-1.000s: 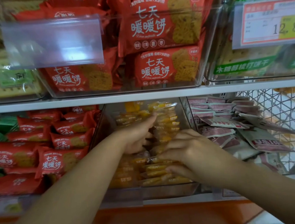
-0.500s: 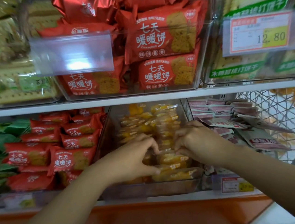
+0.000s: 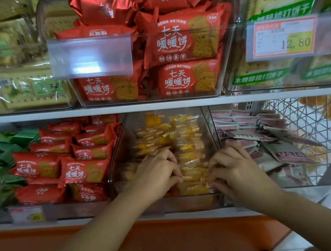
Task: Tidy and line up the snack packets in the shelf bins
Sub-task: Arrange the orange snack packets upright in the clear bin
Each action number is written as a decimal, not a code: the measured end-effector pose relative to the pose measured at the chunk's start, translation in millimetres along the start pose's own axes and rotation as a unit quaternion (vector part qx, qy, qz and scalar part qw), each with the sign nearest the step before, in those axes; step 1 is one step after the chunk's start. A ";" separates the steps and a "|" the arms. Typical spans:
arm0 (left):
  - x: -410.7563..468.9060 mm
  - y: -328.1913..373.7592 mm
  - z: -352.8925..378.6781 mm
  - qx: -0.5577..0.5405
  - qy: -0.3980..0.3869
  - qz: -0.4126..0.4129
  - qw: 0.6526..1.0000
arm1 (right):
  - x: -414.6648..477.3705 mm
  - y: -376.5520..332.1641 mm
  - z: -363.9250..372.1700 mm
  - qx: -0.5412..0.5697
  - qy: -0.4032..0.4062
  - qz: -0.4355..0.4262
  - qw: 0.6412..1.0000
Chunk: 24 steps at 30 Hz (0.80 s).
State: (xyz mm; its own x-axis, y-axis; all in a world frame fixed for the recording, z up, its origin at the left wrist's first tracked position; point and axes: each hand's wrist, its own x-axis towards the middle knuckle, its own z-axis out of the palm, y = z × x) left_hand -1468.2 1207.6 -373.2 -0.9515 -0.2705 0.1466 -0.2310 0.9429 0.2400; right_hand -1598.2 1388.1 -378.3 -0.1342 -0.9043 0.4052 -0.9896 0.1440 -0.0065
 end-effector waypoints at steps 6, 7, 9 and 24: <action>1.7 2.7 -2.0 -0.004 -0.016 -0.018 1.000 | 11.0 -14.9 16.8 -0.019 -0.028 0.023 0.999; 1.8 1.8 -3.9 -0.014 -0.031 -0.018 0.999 | 10.6 -13.7 17.8 -0.020 -0.034 0.025 0.999; 0.4 -1.4 -11.7 -0.071 -0.074 -0.018 0.995 | 7.3 -10.3 14.3 -0.011 -0.041 0.030 0.999; 1.6 4.3 -21.3 0.032 -0.022 -0.052 0.998 | -17.4 6.8 4.9 0.155 0.083 0.164 0.971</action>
State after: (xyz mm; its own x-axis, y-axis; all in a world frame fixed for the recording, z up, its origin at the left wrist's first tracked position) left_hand -1466.4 1207.1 -351.5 -0.9295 -0.3597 0.0816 -0.3398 0.9211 0.1902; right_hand -1602.9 1402.9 -389.9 -0.4599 -0.7490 0.4769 -0.8668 0.2621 -0.4243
